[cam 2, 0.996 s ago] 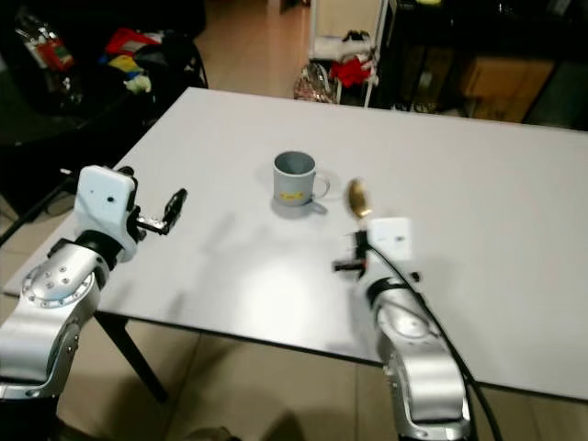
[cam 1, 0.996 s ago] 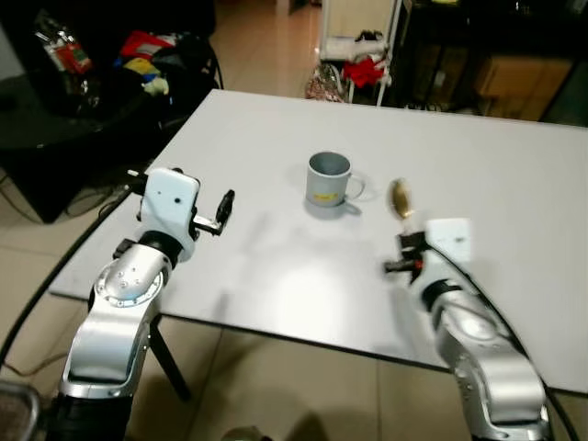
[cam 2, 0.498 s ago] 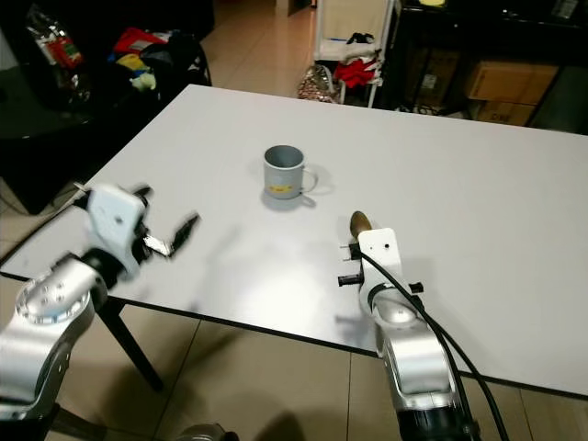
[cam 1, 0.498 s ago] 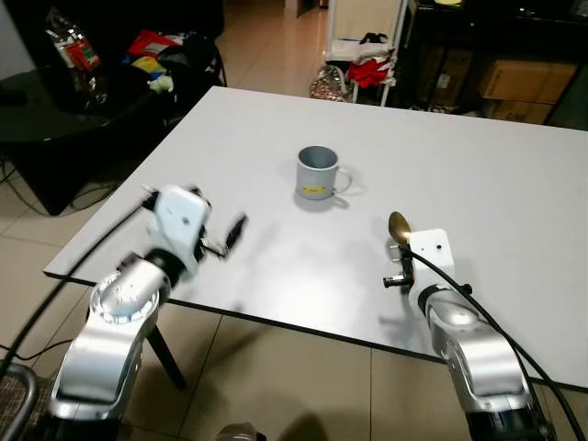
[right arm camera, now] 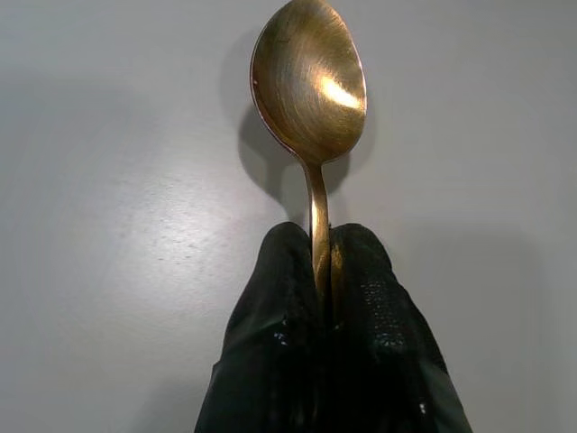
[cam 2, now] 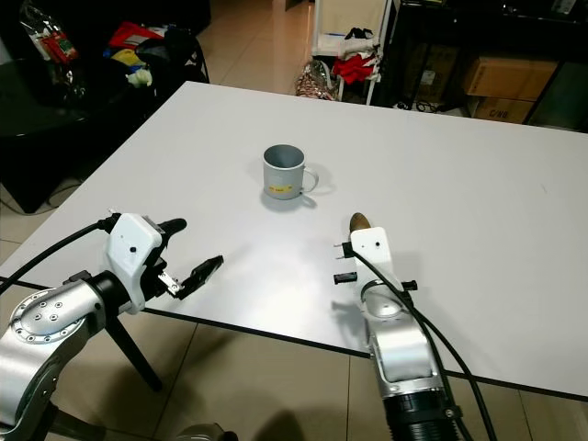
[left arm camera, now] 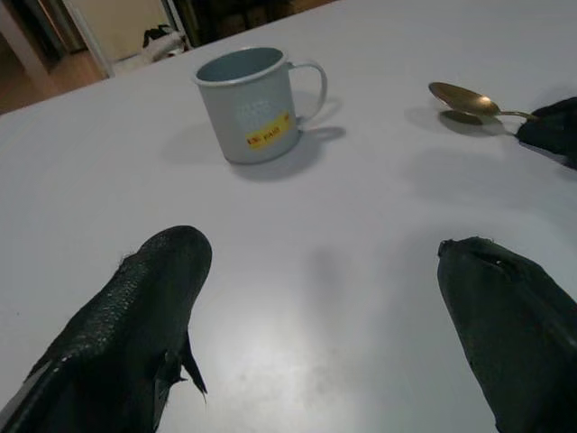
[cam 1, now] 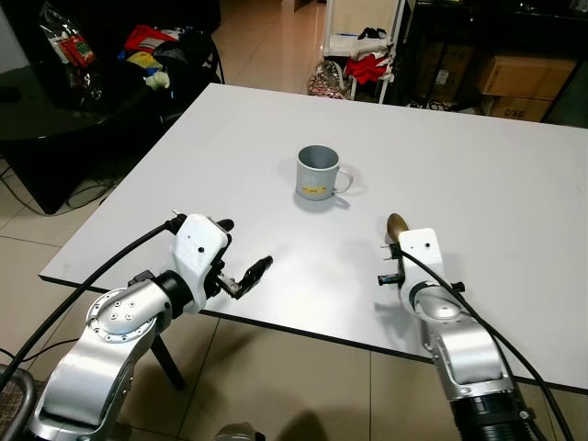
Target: Setting the table
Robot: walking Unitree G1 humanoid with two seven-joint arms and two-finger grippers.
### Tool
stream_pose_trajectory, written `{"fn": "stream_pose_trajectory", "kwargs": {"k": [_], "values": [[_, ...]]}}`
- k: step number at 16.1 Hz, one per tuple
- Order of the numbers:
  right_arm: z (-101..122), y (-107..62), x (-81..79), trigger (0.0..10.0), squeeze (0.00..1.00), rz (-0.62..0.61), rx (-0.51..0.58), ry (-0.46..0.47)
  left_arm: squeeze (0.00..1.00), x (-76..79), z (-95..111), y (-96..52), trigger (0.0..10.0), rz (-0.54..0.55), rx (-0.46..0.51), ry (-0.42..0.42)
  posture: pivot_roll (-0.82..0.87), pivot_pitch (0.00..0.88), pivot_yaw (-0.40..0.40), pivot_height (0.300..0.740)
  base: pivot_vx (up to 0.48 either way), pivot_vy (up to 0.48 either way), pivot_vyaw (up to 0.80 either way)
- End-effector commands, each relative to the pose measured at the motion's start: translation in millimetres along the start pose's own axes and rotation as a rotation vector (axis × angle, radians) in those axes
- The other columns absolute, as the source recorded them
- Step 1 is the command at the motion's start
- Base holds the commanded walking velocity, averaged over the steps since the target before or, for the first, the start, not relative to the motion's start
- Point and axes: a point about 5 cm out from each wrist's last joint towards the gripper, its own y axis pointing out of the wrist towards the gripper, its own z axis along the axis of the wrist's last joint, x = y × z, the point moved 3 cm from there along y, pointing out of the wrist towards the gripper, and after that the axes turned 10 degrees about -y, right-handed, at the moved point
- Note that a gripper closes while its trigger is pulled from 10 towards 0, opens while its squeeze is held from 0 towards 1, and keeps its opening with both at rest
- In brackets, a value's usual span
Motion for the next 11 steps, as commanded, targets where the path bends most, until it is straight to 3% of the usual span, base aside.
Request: {"fn": "stream_pose_trajectory", "kwargs": {"k": [1,5,6,7,8,9,10,11], "values": [[-4.7,0.6,-4.2,10.0,0.0,0.008,-0.033,0.002,0.0,2.7,-0.6,-3.6,10.0,-0.018,-0.014,0.002,0.19,0.0,0.004,0.74,0.0,0.0,0.0],[-9.2,-3.1,-6.2,10.0,0.0,-0.002,-0.056,0.017,0.0,5.4,-1.3,-7.3,10.0,-0.043,-0.033,-0.001,0.19,0.0,0.017,0.74,0.0,0.0,0.0],[-10.4,-3.8,-6.1,10.0,0.06,-0.005,-0.063,0.019,0.0,5.6,-1.8,-7.6,10.0,-0.05,-0.039,-0.002,0.19,0.0,0.017,0.74,0.0,0.0,0.0],[-12.6,-5.1,-6.0,10.0,0.58,-0.005,-0.072,0.02,0.0,6.2,-2.4,-7.5,10.0,-0.053,-0.043,-0.003,0.18,0.0,0.02,0.74,0.0,0.0,0.0],[-14.0,-5.7,-6.2,10.0,0.73,-0.003,-0.078,0.022,0.0,6.8,-2.5,-7.3,10.0,-0.055,-0.043,-0.004,0.18,0.0,0.019,0.74,0.0,0.0,0.0],[-14.6,-5.8,-6.2,10.0,0.94,-0.001,-0.08,0.025,0.0,7.4,-2.4,-7.0,10.0,-0.056,-0.043,-0.005,0.18,0.0,0.017,0.74,0.0,0.0,0.0],[-14.6,-5.9,-6.3,10.0,1.0,0.001,-0.081,0.031,0.0,7.7,-2.1,-6.9,10.0,-0.057,-0.042,-0.007,0.18,0.0,0.015,0.74,0.0,0.0,0.0],[-14.4,-5.9,-6.2,10.0,1.0,0.003,-0.082,0.036,0.0,7.5,-1.8,-7.1,10.0,-0.056,-0.041,-0.007,0.19,0.0,0.014,0.74,0.0,0.0,0.0]]}}
